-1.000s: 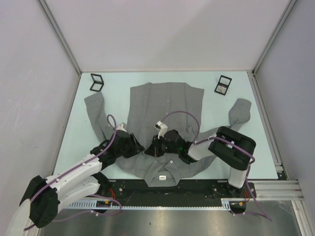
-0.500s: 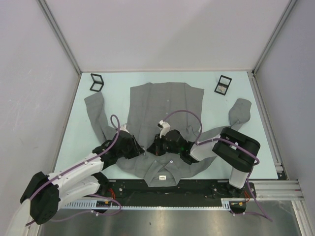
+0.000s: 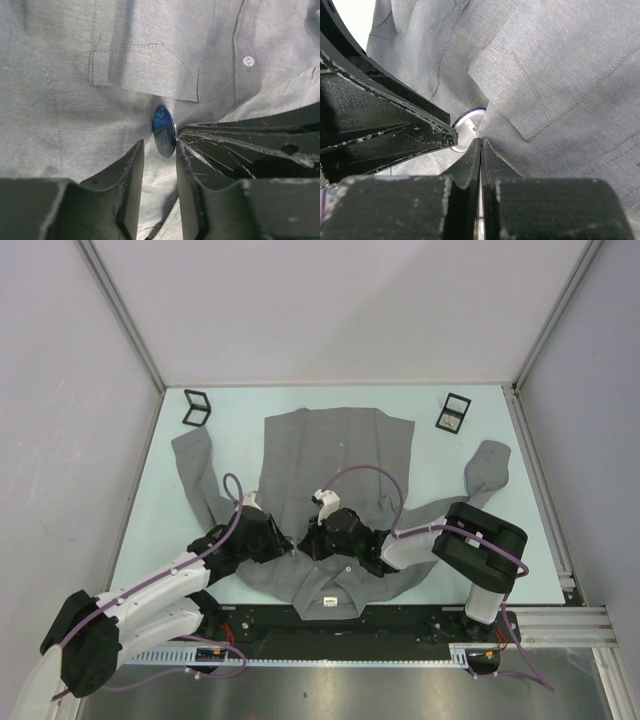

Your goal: Remove the brooch from the garment

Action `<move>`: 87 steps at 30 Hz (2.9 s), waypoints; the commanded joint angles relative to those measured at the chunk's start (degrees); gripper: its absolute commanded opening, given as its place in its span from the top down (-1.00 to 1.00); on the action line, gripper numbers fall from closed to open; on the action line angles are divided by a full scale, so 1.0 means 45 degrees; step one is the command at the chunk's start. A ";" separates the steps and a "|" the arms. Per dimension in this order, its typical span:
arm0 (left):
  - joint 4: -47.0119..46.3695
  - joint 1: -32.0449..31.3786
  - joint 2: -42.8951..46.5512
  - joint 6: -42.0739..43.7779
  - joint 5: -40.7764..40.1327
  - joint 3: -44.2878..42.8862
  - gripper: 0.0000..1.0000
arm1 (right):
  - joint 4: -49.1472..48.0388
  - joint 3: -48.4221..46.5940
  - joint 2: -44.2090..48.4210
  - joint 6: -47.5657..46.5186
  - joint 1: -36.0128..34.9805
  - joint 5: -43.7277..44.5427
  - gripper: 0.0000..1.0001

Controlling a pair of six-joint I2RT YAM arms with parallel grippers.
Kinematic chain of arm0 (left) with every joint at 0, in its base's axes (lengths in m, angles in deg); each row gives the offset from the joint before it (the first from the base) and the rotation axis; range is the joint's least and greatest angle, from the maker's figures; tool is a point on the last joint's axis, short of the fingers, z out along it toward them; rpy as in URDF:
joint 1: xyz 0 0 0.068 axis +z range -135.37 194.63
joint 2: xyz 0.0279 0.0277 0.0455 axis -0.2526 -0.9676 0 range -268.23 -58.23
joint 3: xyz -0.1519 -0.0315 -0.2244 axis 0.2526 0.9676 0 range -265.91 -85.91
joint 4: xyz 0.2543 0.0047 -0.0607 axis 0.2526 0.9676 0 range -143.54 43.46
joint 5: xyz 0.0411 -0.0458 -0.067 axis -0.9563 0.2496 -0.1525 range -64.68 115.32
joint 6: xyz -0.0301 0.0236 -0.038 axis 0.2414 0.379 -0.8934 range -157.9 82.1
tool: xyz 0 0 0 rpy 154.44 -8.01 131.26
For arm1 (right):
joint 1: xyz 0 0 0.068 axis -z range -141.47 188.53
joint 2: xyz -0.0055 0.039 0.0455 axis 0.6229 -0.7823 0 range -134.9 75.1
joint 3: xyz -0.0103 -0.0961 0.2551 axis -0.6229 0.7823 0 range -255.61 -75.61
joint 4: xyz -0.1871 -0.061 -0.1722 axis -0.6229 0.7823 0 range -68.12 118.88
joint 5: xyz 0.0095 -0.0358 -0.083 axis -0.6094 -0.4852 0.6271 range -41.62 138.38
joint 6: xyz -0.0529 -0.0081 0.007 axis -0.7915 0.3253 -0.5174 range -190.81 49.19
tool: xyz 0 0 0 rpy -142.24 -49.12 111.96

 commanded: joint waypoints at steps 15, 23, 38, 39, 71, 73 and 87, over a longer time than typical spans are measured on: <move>0.0044 -0.0077 -0.0894 -0.0246 -0.0991 -0.1052 0.25 | 0.0827 -0.1071 0.0069 -0.1264 -0.0622 0.1477 1.00; -0.0151 -0.0077 -0.1207 -0.0286 -0.1128 -0.1169 0.29 | 0.0905 -0.1129 -0.0009 -0.1323 -0.0700 0.1594 1.00; -0.0014 -0.0038 -0.1323 -0.0188 -0.1539 -0.1618 0.18 | 0.1022 -0.1207 -0.0048 -0.1421 -0.0740 0.1692 1.00; -0.0034 -0.0038 -0.1344 -0.0188 -0.1500 -0.1599 0.20 | 0.1022 -0.1207 -0.0048 -0.1421 -0.0740 0.1731 1.00; -0.0561 -0.0038 -0.1754 0.0027 -0.1031 -0.1286 0.68 | 0.1276 -0.1656 -0.0400 -0.1792 -0.0779 0.2043 1.00; -0.0697 -0.0038 -0.1773 0.0085 -0.1011 -0.1228 0.77 | 0.1354 -0.1676 -0.0439 -0.1831 -0.0779 0.2141 1.00; -0.0485 -0.0038 -0.1793 -0.0031 -0.0933 -0.1267 0.99 | 0.1686 -0.1891 -0.0615 -0.1948 -0.1032 0.2550 1.00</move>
